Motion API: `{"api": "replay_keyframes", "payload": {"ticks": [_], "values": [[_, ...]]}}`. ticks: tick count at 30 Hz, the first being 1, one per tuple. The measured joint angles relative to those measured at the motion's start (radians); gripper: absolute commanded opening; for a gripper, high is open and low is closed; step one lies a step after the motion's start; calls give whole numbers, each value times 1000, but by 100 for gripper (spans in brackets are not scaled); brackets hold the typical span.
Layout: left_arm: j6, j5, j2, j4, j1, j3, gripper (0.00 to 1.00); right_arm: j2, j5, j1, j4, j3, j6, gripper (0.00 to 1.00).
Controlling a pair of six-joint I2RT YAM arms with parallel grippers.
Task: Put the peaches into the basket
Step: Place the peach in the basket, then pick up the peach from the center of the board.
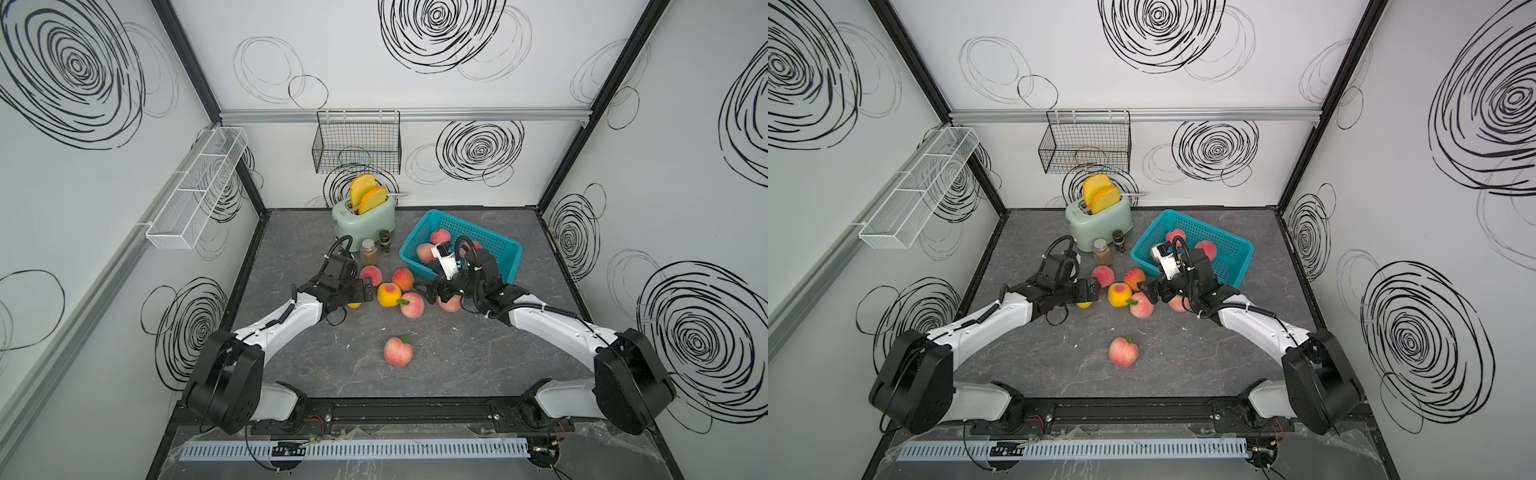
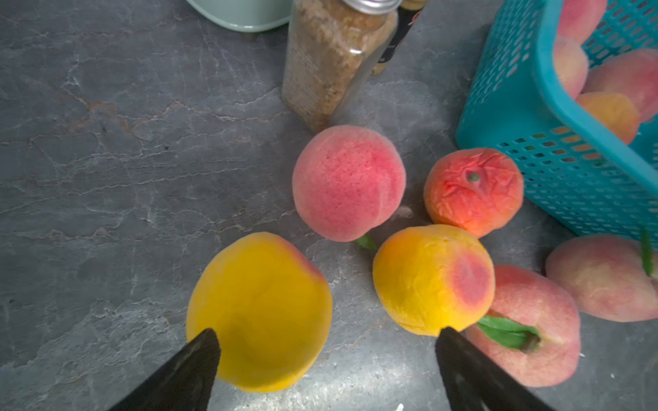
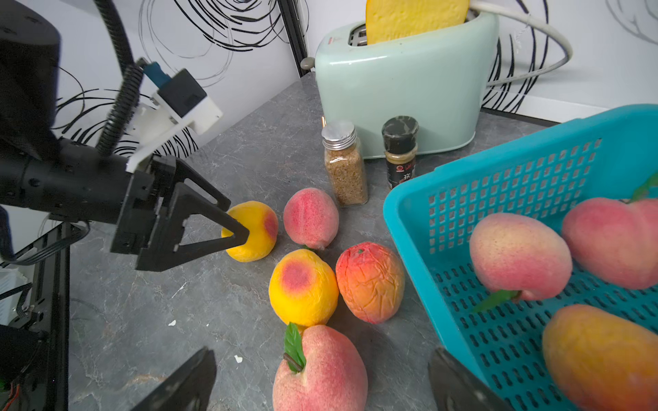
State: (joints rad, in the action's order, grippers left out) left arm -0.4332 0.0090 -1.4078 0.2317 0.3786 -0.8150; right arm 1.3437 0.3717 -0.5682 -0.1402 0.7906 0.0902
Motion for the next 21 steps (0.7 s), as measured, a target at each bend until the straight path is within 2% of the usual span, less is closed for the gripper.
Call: {"api": "replay_keyframes", "payload": {"ticks": [12, 21], "values": [[26, -100, -96, 6, -2, -44, 98, -6, 21, 0, -3, -2, 5, 97], [26, -113, -156, -3, -1, -45, 98, -8, 26, 0, -5, -6, 8, 98]]}}
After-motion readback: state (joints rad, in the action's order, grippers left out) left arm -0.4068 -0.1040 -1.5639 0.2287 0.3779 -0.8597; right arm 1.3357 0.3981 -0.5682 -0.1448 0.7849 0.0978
